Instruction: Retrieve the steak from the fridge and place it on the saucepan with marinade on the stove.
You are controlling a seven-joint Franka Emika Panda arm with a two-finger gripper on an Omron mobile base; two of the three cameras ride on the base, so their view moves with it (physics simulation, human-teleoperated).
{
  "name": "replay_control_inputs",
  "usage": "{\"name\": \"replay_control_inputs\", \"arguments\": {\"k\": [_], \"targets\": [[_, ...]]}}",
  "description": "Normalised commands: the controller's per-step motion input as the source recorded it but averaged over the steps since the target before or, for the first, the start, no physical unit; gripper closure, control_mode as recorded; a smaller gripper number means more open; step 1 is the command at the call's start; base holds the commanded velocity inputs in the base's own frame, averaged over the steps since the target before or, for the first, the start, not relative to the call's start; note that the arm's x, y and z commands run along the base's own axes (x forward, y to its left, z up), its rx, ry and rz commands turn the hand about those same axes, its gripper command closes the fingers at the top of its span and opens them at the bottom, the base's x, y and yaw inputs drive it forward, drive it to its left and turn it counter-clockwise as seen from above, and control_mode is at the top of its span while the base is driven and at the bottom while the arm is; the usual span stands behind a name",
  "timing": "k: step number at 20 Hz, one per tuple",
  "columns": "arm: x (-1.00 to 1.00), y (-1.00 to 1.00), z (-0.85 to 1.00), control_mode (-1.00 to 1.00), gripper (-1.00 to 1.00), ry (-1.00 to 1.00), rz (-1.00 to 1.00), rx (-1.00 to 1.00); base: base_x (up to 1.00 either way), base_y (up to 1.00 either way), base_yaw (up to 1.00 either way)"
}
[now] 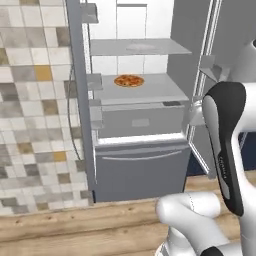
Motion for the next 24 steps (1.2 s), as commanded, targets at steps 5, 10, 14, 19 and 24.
{"name": "replay_control_inputs", "arguments": {"k": [5, 10, 14, 19, 24], "targets": [[0.00, 0.00, 0.00, 1.00, 1.00, 0.00, 0.00, 0.00, -0.21, 0.02, 0.97], [0.00, 0.00, 0.00, 1.00, 1.00, 0.00, 0.00, 0.00, -0.17, 0.02, 1.00], [0.00, 0.00, 0.00, 1.00, 1.00, 0.00, 0.00, 0.00, -0.15, 0.09, 1.00], [0.00, 0.00, 0.00, 1.00, 1.00, 0.00, 0.00, 0.00, -0.17, 0.19, 1.00], [0.00, 0.00, 0.00, 1.00, 1.00, 0.00, 0.00, 0.00, -0.17, 0.11, 1.00]]}}
